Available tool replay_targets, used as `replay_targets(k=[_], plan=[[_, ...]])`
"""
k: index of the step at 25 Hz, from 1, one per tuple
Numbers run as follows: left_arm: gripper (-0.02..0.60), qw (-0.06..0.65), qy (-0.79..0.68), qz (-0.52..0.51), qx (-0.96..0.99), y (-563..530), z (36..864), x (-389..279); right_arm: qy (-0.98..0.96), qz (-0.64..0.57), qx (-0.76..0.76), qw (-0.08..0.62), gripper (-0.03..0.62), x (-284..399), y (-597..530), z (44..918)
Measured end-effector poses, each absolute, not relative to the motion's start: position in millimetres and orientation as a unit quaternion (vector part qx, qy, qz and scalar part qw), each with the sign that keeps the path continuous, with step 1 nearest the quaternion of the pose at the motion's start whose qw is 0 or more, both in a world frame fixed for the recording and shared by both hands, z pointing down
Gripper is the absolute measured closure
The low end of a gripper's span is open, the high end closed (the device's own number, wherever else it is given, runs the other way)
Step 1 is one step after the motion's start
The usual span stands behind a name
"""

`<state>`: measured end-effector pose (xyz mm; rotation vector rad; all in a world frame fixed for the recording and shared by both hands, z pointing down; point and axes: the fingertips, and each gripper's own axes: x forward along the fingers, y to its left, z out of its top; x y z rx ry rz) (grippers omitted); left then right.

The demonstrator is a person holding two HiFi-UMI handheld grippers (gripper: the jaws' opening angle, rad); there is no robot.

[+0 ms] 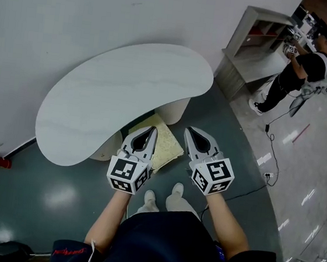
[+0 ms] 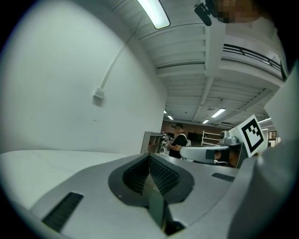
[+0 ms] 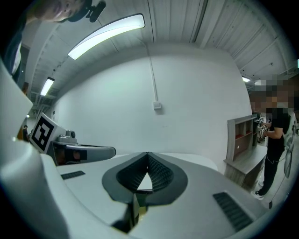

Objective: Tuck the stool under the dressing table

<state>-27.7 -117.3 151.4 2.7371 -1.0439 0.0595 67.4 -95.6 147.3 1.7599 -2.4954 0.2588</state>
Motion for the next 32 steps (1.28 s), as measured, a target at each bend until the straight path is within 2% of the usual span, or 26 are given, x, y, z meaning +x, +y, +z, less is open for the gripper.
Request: replay_targets(k=[11,32], plan=[[0.565,0.117,-0.361,0.048,0.924,-113,194,-5,-0.819,0.108,0.561,0.062,0.585,100,-103,183],[0.565,0.157,-0.362,0.095,0.914,-123,297,28,-0.832,0.167,0.515,0.121,0.585,115,-113,287]])
